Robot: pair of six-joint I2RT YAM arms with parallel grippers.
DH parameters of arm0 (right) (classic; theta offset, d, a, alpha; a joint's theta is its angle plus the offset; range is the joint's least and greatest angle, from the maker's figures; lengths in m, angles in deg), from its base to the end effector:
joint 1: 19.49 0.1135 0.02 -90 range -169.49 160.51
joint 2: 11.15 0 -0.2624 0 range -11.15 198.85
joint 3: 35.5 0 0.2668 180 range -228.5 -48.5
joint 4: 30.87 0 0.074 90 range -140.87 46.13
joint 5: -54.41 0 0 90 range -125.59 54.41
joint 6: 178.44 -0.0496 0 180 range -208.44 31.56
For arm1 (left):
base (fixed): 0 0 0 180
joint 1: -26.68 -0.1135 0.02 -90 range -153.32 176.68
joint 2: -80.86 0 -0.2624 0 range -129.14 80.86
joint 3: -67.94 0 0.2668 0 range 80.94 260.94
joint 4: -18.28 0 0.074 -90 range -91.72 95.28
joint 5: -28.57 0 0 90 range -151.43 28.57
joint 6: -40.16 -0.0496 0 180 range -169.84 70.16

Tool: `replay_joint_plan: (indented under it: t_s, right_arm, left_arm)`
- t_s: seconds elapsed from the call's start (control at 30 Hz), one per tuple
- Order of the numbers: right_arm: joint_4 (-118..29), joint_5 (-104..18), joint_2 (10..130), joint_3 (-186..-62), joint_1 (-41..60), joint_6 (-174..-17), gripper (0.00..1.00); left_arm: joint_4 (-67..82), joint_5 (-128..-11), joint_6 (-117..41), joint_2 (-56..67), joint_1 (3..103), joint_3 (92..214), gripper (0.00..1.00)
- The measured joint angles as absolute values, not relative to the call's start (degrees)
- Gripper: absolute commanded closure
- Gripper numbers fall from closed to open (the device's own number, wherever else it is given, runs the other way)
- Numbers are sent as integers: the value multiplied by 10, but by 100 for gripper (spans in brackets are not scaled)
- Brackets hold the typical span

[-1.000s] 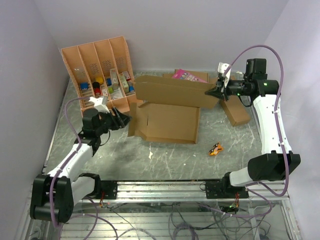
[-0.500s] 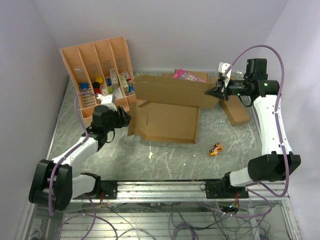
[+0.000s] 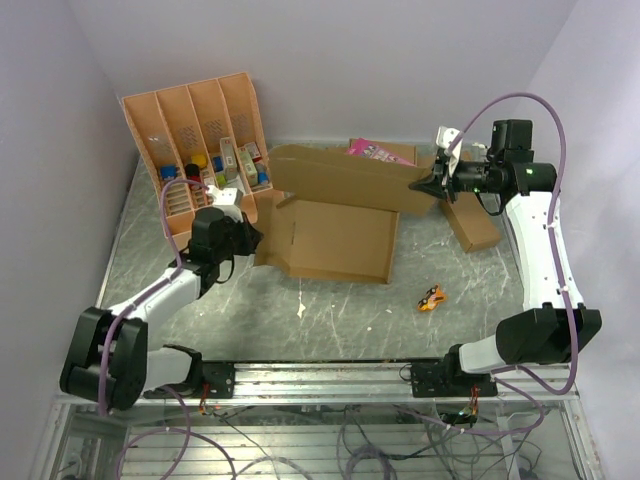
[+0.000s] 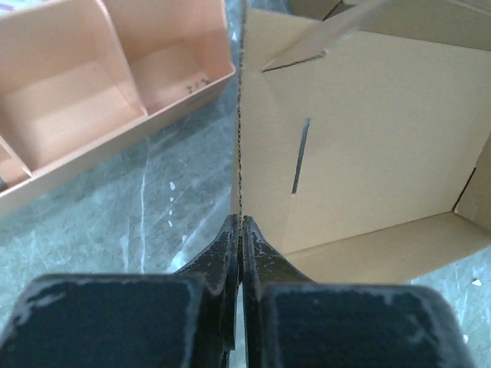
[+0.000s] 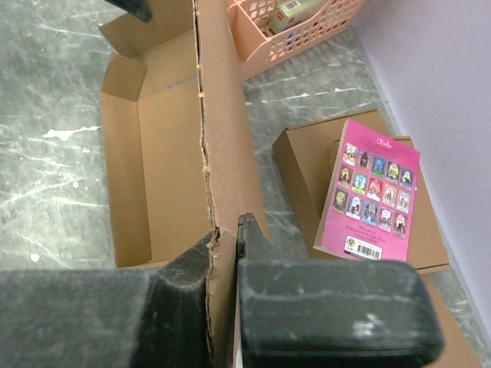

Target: Fold the paper box

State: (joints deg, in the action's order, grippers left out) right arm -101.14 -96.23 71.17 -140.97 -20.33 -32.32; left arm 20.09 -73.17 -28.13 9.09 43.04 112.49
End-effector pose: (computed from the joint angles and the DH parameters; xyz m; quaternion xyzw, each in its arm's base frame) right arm 0.2978 0.0389 0.4064 -0.5362 0.6262 0.2626 0.5014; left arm 0.2715 -0.0902 0.1881 0.0153 0.8425 -0.2551 0.4742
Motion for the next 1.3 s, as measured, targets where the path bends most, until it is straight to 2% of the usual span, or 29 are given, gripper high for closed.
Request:
replay_joint_plan:
  t_s: [0.43, 0.87, 1.23, 1.3]
  right_arm:
    - [-889, -958, 662, -1324, -200, -412, 100]
    - [-744, -982, 607, -1200, -196, -510, 100]
    - [-724, -977, 606, -1155, -194, -508, 100]
    - [-724, -976, 606, -1153, -194, -506, 100]
  left_arm:
    - [193, -722, -346, 213, 515, 1119, 93]
    - [190, -724, -355, 137, 540, 1141, 90]
    - [194, -751, -308, 106, 542, 1148, 46]
    - [196, -763, -296, 102, 540, 1151, 43]
